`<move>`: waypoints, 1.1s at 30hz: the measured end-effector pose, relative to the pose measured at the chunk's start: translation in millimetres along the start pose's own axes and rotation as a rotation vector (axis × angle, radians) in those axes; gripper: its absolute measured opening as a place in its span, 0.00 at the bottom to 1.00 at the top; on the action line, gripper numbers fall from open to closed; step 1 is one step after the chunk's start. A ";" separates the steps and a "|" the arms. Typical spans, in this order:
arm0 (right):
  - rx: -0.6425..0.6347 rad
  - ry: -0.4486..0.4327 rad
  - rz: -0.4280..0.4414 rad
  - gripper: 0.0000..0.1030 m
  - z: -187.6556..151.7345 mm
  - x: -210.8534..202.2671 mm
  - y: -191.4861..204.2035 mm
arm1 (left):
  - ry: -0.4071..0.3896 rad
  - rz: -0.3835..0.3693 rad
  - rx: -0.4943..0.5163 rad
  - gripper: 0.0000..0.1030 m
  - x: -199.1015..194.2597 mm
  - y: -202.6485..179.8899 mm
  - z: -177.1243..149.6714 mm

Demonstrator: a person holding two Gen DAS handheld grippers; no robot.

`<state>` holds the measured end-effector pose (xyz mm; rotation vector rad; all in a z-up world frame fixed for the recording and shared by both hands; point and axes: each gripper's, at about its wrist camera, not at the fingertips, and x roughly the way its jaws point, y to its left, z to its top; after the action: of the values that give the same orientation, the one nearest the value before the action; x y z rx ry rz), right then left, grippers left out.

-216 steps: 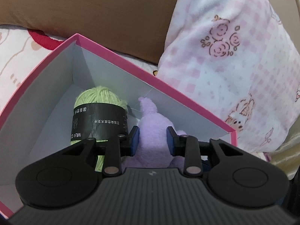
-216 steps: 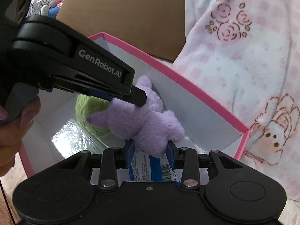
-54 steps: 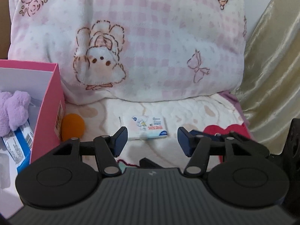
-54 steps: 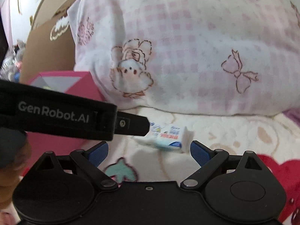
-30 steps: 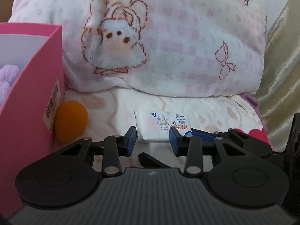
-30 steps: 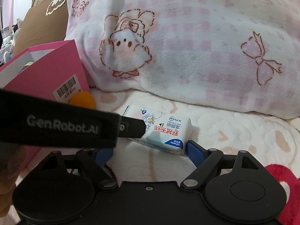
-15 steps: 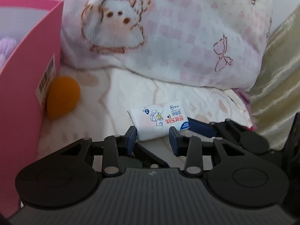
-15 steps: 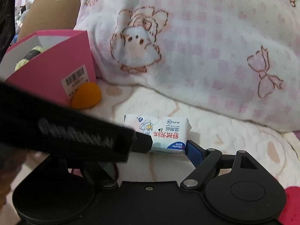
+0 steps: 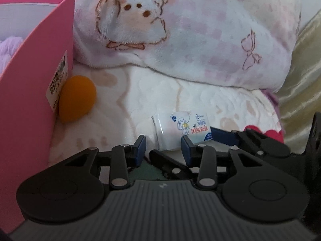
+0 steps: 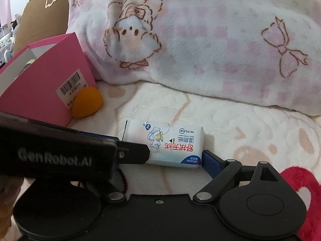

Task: Organize objects
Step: 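Close the left tool on the white tissue packet, then lift the white tissue packet with the left tool toward the pink box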

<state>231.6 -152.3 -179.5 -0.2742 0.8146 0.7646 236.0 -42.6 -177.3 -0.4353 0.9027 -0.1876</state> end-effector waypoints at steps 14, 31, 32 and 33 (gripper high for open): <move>0.025 -0.026 0.012 0.89 0.9 3.1 -4.0 | -0.052 -0.036 -0.002 0.22 5.7 0.5 -1.5; 0.010 -0.010 -0.024 0.81 -0.3 -22.0 5.5 | -0.037 -0.031 0.006 0.22 -16.9 -15.0 -9.1; 0.015 -0.008 -0.025 0.81 -0.3 -24.8 5.7 | -0.035 -0.035 0.001 0.22 -19.3 -15.6 -9.6; 0.016 -0.006 -0.026 0.81 -0.4 -26.7 6.2 | -0.031 -0.038 -0.007 0.22 -21.0 -15.6 -9.8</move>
<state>215.2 -161.6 -159.6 -0.2674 0.8099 0.7335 215.8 -52.3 -160.7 -0.4613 0.8657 -0.2119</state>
